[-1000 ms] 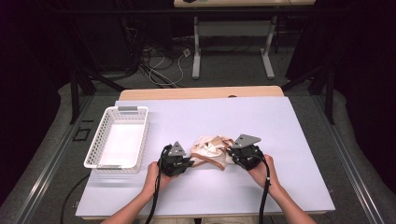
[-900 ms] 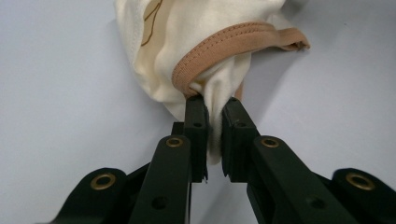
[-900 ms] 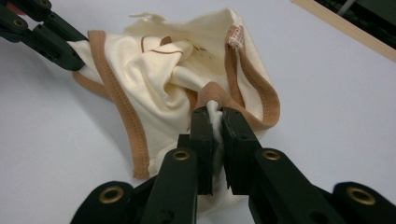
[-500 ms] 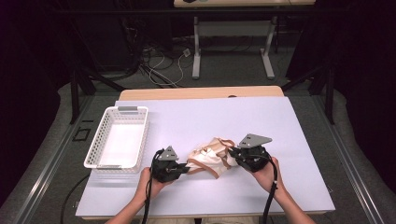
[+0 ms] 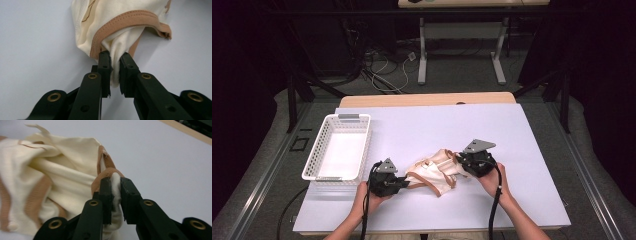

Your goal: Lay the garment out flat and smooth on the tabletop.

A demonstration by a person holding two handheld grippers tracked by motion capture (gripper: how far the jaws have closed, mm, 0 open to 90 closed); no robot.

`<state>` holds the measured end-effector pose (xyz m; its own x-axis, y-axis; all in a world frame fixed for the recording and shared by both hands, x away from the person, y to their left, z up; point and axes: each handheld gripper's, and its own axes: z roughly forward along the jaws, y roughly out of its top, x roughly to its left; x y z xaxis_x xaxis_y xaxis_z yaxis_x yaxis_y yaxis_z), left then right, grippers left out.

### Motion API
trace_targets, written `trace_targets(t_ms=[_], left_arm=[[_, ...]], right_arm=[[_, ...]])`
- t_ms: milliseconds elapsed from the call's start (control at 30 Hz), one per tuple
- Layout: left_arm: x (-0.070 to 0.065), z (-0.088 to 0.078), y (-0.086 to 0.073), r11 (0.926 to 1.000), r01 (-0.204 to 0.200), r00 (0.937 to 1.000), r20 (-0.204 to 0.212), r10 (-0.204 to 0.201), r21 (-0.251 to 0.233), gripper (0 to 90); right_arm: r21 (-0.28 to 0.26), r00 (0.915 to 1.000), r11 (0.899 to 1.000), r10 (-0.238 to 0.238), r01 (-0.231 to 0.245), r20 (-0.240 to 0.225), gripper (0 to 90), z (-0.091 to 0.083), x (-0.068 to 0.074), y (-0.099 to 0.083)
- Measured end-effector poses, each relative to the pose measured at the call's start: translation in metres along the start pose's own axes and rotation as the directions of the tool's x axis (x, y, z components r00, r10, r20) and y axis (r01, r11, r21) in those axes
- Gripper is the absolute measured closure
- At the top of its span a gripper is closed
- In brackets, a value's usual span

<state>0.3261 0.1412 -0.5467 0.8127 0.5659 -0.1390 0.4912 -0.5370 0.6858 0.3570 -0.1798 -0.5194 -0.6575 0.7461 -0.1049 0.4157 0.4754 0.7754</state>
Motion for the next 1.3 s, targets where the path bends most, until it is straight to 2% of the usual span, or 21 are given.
trace_targets(t_ms=[33, 67, 100, 167, 300, 367, 467, 667, 767, 933, 967, 1000, 1167, 1300], left_arm=[[0.0, 0.001, 0.0, 1.0, 0.001, 1.0, -0.004, -0.001, 0.004, 79.5], [0.0, 0.001, 0.0, 1.0, -0.004, 0.9999, -0.011, 0.004, 0.007, 77.4], [0.0, 0.001, 0.0, 0.9998, -0.012, 0.9997, -0.021, 0.013, 0.014, 77.4], [-0.001, 0.001, 0.001, 0.9995, -0.025, 0.9991, -0.035, 0.026, 0.019, 72.0], [-0.003, 0.0, 0.003, 0.9992, -0.036, 0.998, -0.05, 0.037, 0.019, 55.5], [-0.003, -0.001, 0.004, 0.9993, -0.036, 0.9983, -0.046, 0.036, 0.015, 51.1], [-0.004, 0.0, 0.004, 0.9992, -0.038, 0.9979, -0.052, 0.039, 0.013, 42.2], [-0.003, -0.001, 0.005, 0.9994, -0.035, 0.9979, -0.054, 0.035, 0.007, 33.2], [-0.002, -0.002, 0.005, 0.9998, -0.022, 0.9983, -0.054, 0.022, 0.001, 31.1], [0.0, -0.005, 0.005, 0.9996, -0.026, 0.9982, -0.055, 0.025, -0.013, 27.3], [0.0, -0.005, 0.005, 0.9995, -0.026, 0.9975, -0.066, 0.025, -0.015, 25.9], [0.0, -0.005, 0.005, 0.9997, -0.015, 0.9981, -0.059, 0.014, -0.022, 23.5], [0.002, -0.006, 0.005, 0.9995, -0.019, 0.998, -0.061, 0.018, -0.025, 16.2], [0.003, -0.007, 0.005, 0.9997, -0.014, 0.9982, -0.058, 0.012, -0.021, 14.4]], right_arm=[[0.008, 1.0, 1.0, 0.004, -0.004, 0.004, 74.8, 0.005, -0.002, -0.001], [0.04, 0.9999, 0.999, -0.001, 0.001, 0.012, 70.9, 0.012, -0.003, -0.004], [0.04, 0.9999, 0.999, -0.001, 0.001, 0.012, 70.9, 0.012, -0.003, -0.004], [0.054, 0.9998, 0.998, 0.012, -0.013, 0.017, 63.4, 0.013, -0.005, -0.006], [0.033, 0.9991, 0.999, 0.036, -0.037, 0.022, 50.7, 0.004, -0.011, -0.005], [0.014, 0.9989, 0.999, 0.042, -0.042, 0.022, 44.6, -0.002, -0.013, -0.004], [0.002, 0.999, 0.999, 0.043, -0.043, 0.011, 40.4, -0.011, -0.013, -0.002], [-0.016, 0.9995, 0.999, 0.028, -0.028, -0.013, 36.8, -0.021, -0.004, 0.003], [-0.018, 0.9993, 1.0, 0.013, -0.013, -0.035, 35.5, -0.022, 0.002, 0.005], [-0.01, 0.9968, 1.0, -0.013, 0.013, -0.079, 32.8, -0.023, 0.014, 0.005], [-0.011, 0.996, 1.0, -0.025, 0.024, -0.085, 32.8, -0.022, 0.016, 0.005], [-0.009, 0.9952, 1.0, -0.029, 0.028, -0.094, 32.8, -0.022, 0.018, 0.005], [0.011, 0.9906, 0.997, -0.07, 0.072, -0.117, 40.6, -0.019, 0.032, 0.003], [0.026, 0.9843, 0.995, -0.095, 0.1, -0.149, 44.9, -0.015, 0.041, 0.002]])
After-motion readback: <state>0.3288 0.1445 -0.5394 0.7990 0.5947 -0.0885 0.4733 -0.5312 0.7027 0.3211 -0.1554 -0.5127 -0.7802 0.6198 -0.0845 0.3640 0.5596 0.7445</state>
